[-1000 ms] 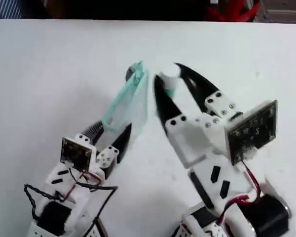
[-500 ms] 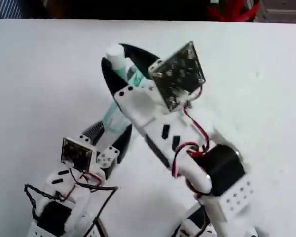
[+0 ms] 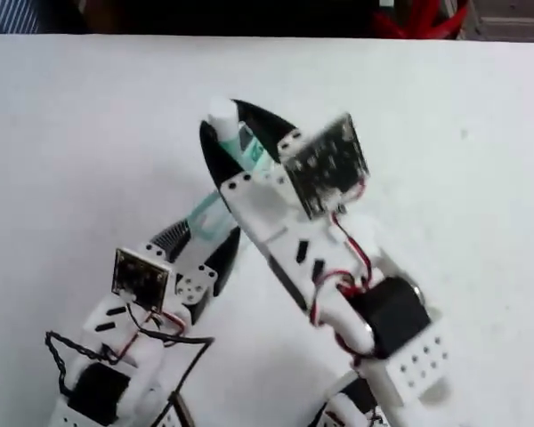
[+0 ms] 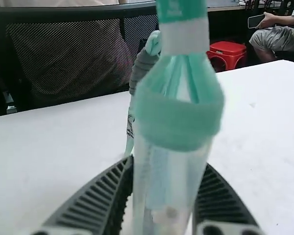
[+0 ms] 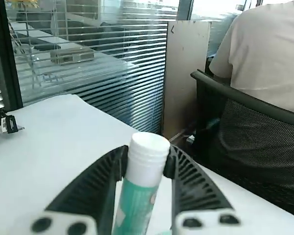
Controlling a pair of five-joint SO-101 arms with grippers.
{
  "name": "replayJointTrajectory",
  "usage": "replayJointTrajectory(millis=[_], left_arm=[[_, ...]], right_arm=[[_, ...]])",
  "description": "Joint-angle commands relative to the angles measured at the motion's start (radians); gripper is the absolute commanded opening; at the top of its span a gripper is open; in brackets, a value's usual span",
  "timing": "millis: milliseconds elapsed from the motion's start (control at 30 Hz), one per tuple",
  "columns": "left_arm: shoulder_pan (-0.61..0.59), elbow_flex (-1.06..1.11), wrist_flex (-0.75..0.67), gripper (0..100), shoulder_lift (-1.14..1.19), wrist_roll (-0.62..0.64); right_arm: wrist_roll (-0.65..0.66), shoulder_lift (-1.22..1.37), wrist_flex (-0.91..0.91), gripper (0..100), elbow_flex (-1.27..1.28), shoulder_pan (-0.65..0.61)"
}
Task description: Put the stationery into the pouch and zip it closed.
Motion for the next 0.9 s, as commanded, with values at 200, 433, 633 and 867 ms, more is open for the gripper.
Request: replayJointTrajectory(millis=[200,433,633,867], left_arm=[[0.002,-0.006,-0.002,19,0.015,0.012],[0.002,-0.006,-0.002,19,0.015,0.012],[0.008,-0.006,-0.002,19,0.013,0.014],[0.010,-0.057,0.063,23,0.015,0.020]], right_arm=[[-0.011,-0.074,-0.004,1.8,0.026,0.005],[-0.003,0.093,-0.122,1.8,0.015,0.010],[-0.005,0.193,-0.202,1.7,-0.034,0.042],[-0.009,0.271,-0.203,1.7,-0.132,0.045]])
